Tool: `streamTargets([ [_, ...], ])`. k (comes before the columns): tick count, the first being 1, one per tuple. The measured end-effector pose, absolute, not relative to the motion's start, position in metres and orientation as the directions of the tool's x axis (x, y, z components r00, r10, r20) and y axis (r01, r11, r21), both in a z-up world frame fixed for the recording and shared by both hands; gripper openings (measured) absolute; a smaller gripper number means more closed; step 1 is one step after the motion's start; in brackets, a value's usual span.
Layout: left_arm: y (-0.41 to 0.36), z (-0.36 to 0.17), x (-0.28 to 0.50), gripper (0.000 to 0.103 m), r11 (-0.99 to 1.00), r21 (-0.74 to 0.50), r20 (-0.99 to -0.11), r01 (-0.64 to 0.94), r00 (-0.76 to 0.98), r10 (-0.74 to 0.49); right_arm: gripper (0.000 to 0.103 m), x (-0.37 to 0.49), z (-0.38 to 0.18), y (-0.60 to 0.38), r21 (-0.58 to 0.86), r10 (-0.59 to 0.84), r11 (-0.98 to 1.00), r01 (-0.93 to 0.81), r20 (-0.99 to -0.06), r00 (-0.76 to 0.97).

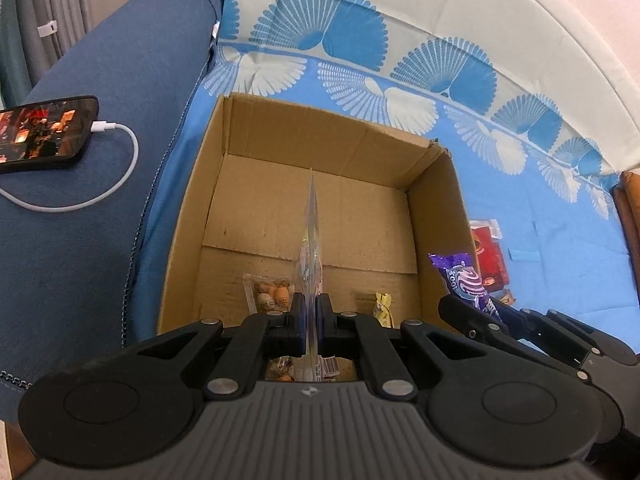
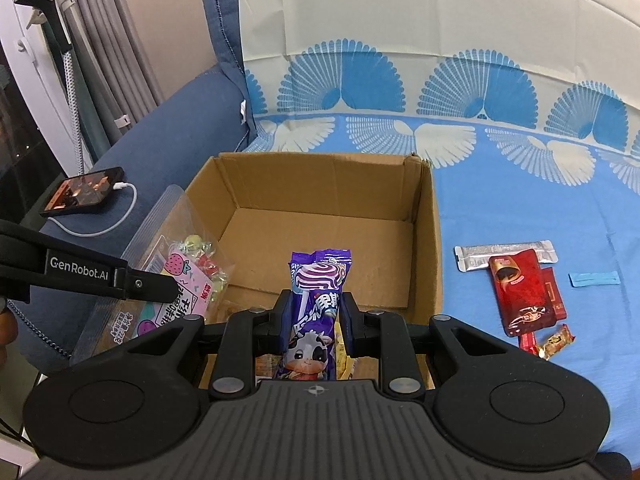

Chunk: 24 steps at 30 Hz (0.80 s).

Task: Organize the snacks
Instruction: 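Open the left tool to drop the candy bag into the box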

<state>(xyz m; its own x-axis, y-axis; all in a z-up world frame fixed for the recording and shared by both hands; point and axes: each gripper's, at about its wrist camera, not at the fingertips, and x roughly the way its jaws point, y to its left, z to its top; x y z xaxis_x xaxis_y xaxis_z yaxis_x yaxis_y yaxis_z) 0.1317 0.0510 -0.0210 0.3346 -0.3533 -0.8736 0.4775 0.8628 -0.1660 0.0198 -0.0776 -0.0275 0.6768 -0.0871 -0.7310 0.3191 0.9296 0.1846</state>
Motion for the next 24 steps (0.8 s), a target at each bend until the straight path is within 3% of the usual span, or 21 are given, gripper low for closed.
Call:
streamTargets([
  [7,0.046,-0.030,0.137,0.009,0.862,-0.140,-0.886,0.488,0.327,-0.329,0.027,0.029,-0.033,-0.086,0.213,-0.071,0.921,0.326,-0.732,0.677],
  [9,0.048,-0.026,0.136,0.041,0.866,-0.106,-0.882,0.488,0.355,-0.308,0.039,0.029,-0.032,-0.090,0.258,-0.040,0.908,0.330,-0.730,0.682],
  [10,0.050,-0.022,0.135,0.081,0.868,-0.090,-0.874,0.488,0.379,-0.303,0.065,0.029,-0.032,-0.090,0.258,-0.040,0.908,0.330,-0.730,0.682],
  [11,0.055,-0.016,0.131,0.102,0.883,-0.044,-0.855,0.467,0.440,-0.275,0.084,0.029,-0.031,-0.092,0.276,-0.034,0.898,0.341,-0.731,0.681],
  [14,0.071,-0.001,0.120,0.103,0.902,0.024,-0.792,0.431,0.559,-0.246,0.085,0.017,-0.023,-0.097,0.304,-0.042,0.877,0.373,-0.724,0.688],
  [24,0.096,-0.022,0.051,0.103,0.919,0.069,-0.848,0.389,0.508,-0.151,0.089,-0.040,-0.021,-0.066,0.196,-0.086,0.913,0.359,-0.766,0.637],
])
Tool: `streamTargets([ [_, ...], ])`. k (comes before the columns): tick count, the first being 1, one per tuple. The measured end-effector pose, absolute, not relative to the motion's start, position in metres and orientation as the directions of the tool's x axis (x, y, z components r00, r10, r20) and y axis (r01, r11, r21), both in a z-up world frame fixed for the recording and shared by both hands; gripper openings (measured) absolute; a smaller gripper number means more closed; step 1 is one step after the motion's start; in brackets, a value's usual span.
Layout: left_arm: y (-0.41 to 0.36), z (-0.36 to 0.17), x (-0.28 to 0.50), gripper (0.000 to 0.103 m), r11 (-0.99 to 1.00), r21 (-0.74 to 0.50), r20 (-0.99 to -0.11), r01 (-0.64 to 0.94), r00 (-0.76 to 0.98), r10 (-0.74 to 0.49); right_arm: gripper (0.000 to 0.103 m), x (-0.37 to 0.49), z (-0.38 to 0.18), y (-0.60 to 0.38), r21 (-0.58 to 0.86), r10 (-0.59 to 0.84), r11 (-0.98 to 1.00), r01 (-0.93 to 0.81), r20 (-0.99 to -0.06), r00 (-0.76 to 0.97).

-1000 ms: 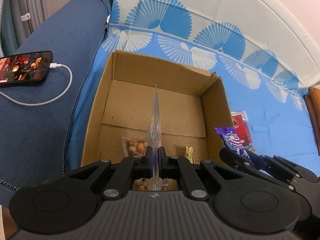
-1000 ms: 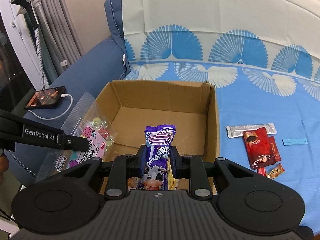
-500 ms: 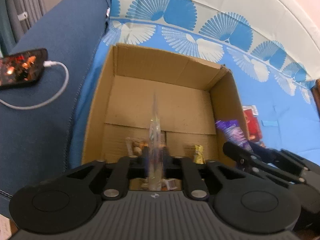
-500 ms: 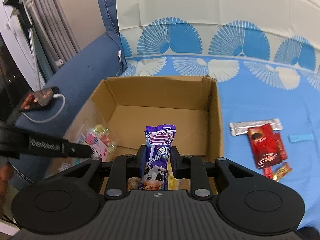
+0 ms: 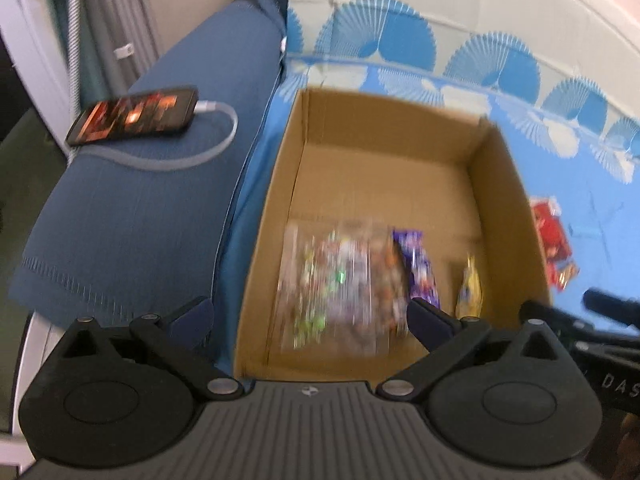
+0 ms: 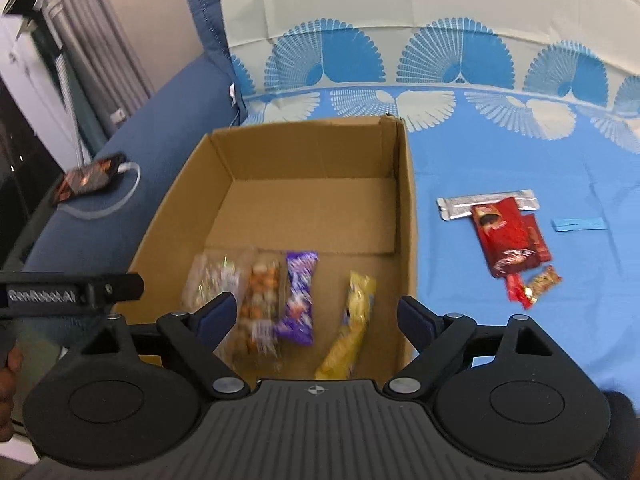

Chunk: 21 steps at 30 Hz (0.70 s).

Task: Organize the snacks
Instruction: 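Open the left tool to drop the candy bag into the box, then open the right tool to drop the purple bar into the box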

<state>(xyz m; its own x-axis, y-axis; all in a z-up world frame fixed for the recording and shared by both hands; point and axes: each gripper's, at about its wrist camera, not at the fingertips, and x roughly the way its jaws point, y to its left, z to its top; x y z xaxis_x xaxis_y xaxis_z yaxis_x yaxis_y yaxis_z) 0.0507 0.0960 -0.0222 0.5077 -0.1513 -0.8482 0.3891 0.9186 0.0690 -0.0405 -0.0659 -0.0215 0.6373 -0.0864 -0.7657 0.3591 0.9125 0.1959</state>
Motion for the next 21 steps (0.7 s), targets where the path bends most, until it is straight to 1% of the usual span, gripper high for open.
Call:
streamTargets([
  [4,0.100,-0.026,0.020,0.103,0.909,0.057,-0.862,0.413,0.480,-0.164,0.091,-0.065,-0.012,-0.055,0.136,-0.132,0.930,0.340,-0.740,0.659],
  [8,0.105,-0.015,0.000,0.103,0.907,0.056,-0.833,0.418,0.520,-0.188,0.093,-0.089,0.001,-0.049,0.108,-0.160,0.939,0.327,-0.704,0.692],
  [14,0.110,0.002,-0.024,0.103,0.918,0.056,-0.797,0.392,0.572,-0.195,0.094,-0.117,0.012,-0.044,0.113,-0.163,0.942,0.317,-0.670,0.724],
  [21,0.107,0.018,-0.055,0.103,0.903,0.088,-0.765,0.420,0.610,-0.209,0.096,-0.144,0.026,-0.037,0.139,-0.156,0.942,0.304,-0.621,0.768],
])
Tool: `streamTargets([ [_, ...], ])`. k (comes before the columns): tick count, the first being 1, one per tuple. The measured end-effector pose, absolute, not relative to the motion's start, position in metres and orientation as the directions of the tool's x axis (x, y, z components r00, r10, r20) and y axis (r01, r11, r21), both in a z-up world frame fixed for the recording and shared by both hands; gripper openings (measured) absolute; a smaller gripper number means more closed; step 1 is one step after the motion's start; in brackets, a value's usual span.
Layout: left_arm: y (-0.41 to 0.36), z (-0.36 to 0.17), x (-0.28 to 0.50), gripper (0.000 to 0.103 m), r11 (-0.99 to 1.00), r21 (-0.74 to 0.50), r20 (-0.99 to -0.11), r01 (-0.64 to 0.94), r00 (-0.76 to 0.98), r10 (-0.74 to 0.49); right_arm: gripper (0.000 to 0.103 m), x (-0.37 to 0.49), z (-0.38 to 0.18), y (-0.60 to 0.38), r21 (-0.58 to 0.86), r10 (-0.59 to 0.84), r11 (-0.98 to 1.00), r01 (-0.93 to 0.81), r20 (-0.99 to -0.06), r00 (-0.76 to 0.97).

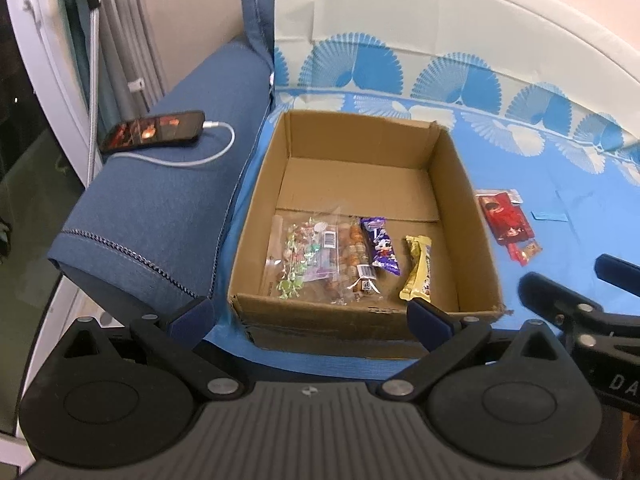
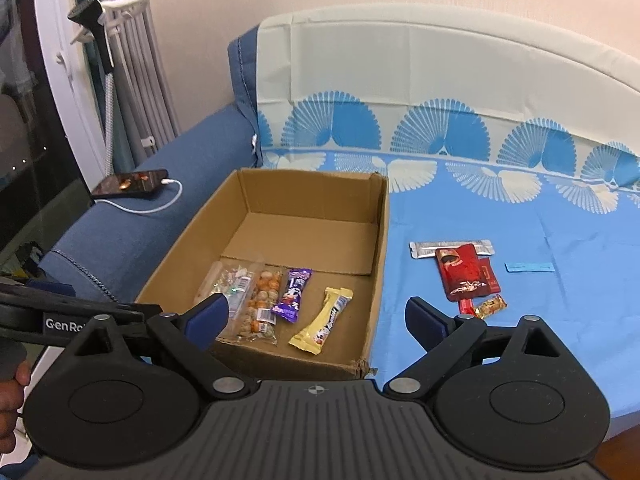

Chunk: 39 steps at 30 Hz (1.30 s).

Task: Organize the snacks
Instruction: 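Open the right tool to drop the purple bar into the box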

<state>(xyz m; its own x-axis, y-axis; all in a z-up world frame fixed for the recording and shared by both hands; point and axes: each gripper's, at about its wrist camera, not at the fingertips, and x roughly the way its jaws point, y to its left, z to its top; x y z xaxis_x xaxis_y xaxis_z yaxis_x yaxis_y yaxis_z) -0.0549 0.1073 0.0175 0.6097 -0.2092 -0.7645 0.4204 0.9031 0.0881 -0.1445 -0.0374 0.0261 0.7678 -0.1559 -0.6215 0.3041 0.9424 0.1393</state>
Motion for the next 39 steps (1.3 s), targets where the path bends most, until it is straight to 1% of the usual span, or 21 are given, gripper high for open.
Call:
streamTargets([
  [19,0.118,0.026,-0.074,0.103,0.912,0.090,-0.743,0.401,0.637,-0.206,0.098,-0.164,0.038,-0.021,0.128,-0.142,0.956,0.263,-0.581,0.801],
  [32,0.114,0.018,-0.068,0.103,0.909,0.101,-0.758,0.405,0.622,-0.193,0.098,-0.158,0.033,-0.023,0.138,-0.132,0.955,0.264,-0.599,0.790],
  [39,0.109,0.010,-0.062,0.103,0.901,0.115,-0.777,0.417,0.604,-0.180,0.098,-0.151,0.024,-0.027,0.152,-0.120,0.951,0.271,-0.625,0.771],
])
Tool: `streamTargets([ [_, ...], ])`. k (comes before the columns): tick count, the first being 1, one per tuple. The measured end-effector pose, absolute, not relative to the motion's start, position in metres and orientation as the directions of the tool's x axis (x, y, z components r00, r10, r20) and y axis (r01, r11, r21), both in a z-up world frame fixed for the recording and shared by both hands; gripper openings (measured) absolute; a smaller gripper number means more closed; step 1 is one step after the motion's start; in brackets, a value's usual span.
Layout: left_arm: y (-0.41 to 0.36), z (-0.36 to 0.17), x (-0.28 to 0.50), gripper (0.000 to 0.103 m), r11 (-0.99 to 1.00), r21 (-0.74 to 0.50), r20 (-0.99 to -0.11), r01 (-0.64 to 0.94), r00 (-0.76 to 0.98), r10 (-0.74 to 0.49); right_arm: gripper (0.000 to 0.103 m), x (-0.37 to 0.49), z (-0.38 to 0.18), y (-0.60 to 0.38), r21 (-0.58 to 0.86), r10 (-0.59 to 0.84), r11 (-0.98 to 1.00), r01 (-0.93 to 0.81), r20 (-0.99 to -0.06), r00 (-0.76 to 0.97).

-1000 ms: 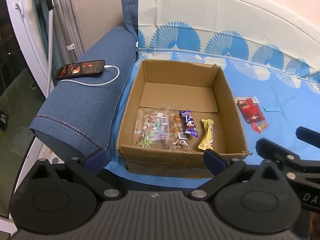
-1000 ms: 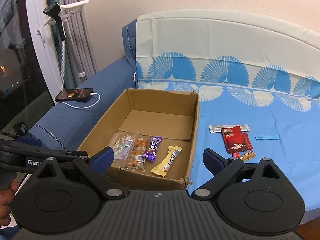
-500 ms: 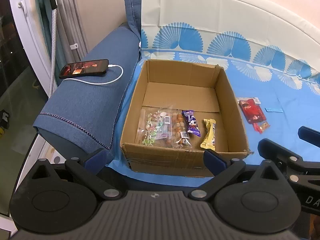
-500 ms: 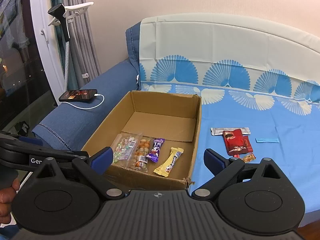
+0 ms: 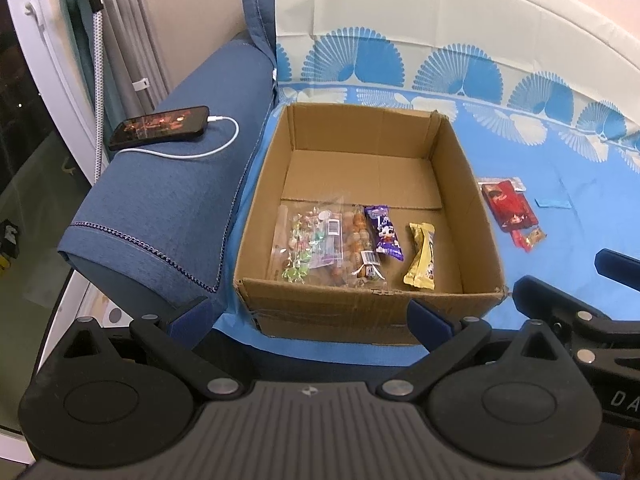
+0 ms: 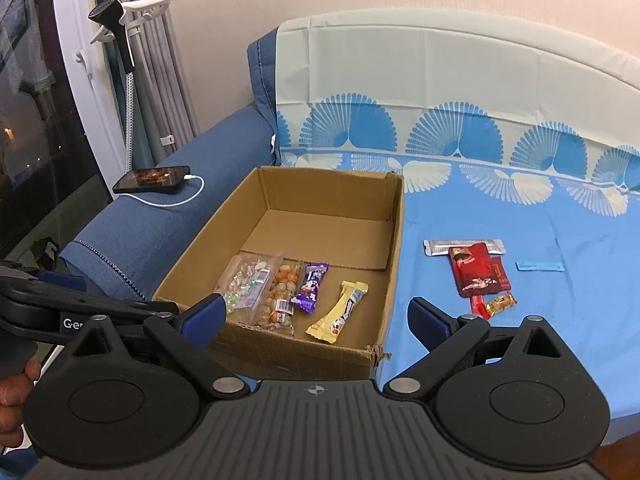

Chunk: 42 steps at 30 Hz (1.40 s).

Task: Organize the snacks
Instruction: 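Open the right tool to drop the purple bar into the box, then grasp the red coffee pouch with left tool while right tool grasps peanut bar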

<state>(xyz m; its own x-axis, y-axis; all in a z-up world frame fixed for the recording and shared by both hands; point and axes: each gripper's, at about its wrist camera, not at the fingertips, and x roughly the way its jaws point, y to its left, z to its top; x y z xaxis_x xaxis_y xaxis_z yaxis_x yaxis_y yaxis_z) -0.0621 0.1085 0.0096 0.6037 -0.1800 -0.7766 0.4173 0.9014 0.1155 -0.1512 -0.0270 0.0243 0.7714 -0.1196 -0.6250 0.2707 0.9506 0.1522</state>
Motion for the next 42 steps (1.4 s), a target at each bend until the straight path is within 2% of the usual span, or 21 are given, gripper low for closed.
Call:
streamTargets([
  [15,0.093,0.004,-0.043,0.103,0.903,0.151,-0.779,0.403,0.611,-0.142,0.098,-0.146,0.010,-0.046,0.192,-0.117,0.933,0.305,-0.639,0.760],
  [20,0.082,0.001,-0.035,0.103,0.902,0.160,-0.799,0.401,0.589,-0.120,0.098,-0.148,0.000,-0.070,0.230,-0.155,0.896,0.379,-0.639,0.753],
  [27,0.059,0.002,-0.021,0.103,0.899,0.194,-0.804,0.391,0.588,-0.082,0.100,-0.155,-0.026,-0.131,0.254,-0.287,0.791,0.556,-0.649,0.705],
  [28,0.053,0.003,-0.019,0.103,0.897,0.202,-0.803,0.394,0.591,-0.079,0.101,-0.153,-0.042,-0.154,0.225,-0.354,0.755,0.616,-0.650,0.672],
  [30,0.041,0.003,-0.015,0.103,0.889,0.212,-0.806,0.406,0.587,-0.075,0.102,-0.151,-0.053,-0.165,0.202,-0.387,0.736,0.646,-0.657,0.647],
  [31,0.035,0.003,-0.013,0.103,0.885,0.213,-0.813,0.415,0.578,-0.075,0.102,-0.139,-0.080,-0.193,0.144,-0.445,0.691,0.708,-0.687,0.574],
  [32,0.028,0.003,-0.011,0.103,0.881,0.210,-0.821,0.425,0.566,-0.077,0.102,-0.139,-0.080,-0.193,0.144,-0.445,0.691,0.708,-0.687,0.574],
  [35,0.008,0.003,-0.003,0.103,0.875,0.205,-0.839,0.439,0.538,-0.073,0.102,-0.107,-0.138,-0.243,0.110,-0.429,0.623,0.775,-0.780,0.456],
  [42,-0.048,0.008,0.016,0.103,0.860,0.223,-0.834,0.459,0.547,-0.075,0.102,-0.076,-0.191,-0.277,0.103,-0.420,0.613,0.783,-0.798,0.433],
])
